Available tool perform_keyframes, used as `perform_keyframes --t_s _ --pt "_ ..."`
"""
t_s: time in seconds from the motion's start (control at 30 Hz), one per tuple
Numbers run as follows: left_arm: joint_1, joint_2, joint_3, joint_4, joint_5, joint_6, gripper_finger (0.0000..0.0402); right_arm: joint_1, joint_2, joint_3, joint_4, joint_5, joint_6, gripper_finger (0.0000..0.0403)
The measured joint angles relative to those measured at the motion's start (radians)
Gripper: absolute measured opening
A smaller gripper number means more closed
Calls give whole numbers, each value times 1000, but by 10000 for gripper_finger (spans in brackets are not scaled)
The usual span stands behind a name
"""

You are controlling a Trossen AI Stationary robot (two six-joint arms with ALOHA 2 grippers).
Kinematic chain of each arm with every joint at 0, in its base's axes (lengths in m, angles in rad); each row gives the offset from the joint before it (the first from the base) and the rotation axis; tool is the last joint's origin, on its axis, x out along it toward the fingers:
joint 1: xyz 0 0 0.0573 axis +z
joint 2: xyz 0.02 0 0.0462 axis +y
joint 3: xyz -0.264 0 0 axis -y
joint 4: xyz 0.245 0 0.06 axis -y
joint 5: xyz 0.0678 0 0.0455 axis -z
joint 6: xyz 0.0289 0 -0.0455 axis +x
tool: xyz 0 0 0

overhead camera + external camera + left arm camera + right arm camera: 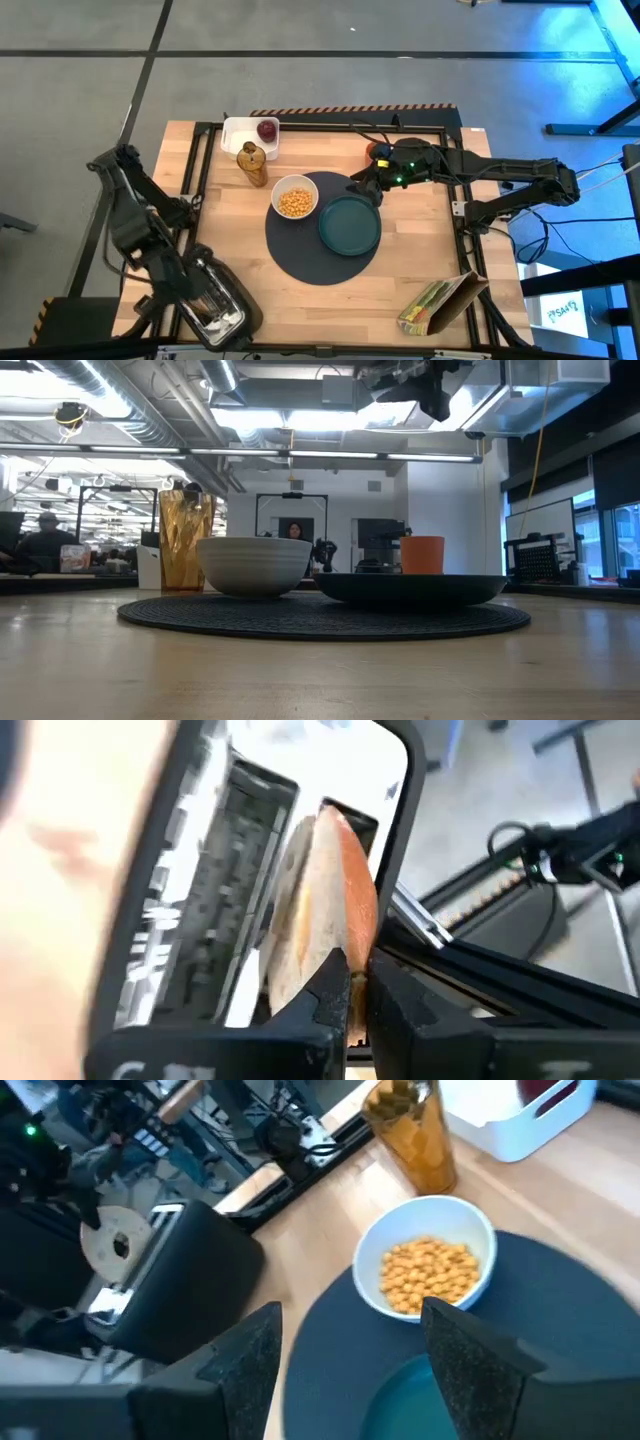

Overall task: Arrange a breakfast setting
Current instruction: Put the toasted bagel on the green plate

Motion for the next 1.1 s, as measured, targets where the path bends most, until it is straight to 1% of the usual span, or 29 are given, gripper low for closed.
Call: perform_keyframes --t_s 0.1,0.13,0.3,0.33,0.4,0.5,0.57,0.63,0.67,0.7,0.77,0.87,0.93,1.0,1.1 --pt "0 -3 93 -32 -77 -5 13 10 2 0 23 0 65 230" --pt "1 -3 124 -45 -102 -7 13 16 8 0 58 0 107 230" --pt "2 -6 269 -51 -185 1 12 58 24 4 388 -102 262 230" --pt "2 -7 295 -53 -211 19 12 64 26 5 418 -113 286 230" --pt "2 -7 342 -61 -305 73 12 69 33 1 430 -132 329 230" --pt "2 -7 371 -55 -543 214 12 91 54 0 425 -125 371 230" --pt "6 -3 371 -53 -692 343 12 104 76 0 450 -120 401 230" --pt "28 17 371 -53 -812 489 12 128 101 0 482 -144 439 230" --pt "44 31 371 -53 -854 562 14 135 115 0 517 -163 460 230" --pt "63 49 371 -53 -883 633 16 140 127 0 551 -180 479 230" --pt "107 87 370 -53 -910 755 21 141 148 0 649 -204 516 230" --pt "170 151 370 -52 -957 925 23 136 166 0 755 -213 564 230" --pt "197 194 370 -38 -1010 1017 20 135 171 0 763 -209 572 230" --pt "223 229 370 -7 -1057 1105 17 137 173 0 734 -203 572 230" --pt "252 263 370 35 -1085 1200 16 137 174 0 679 -204 549 230"
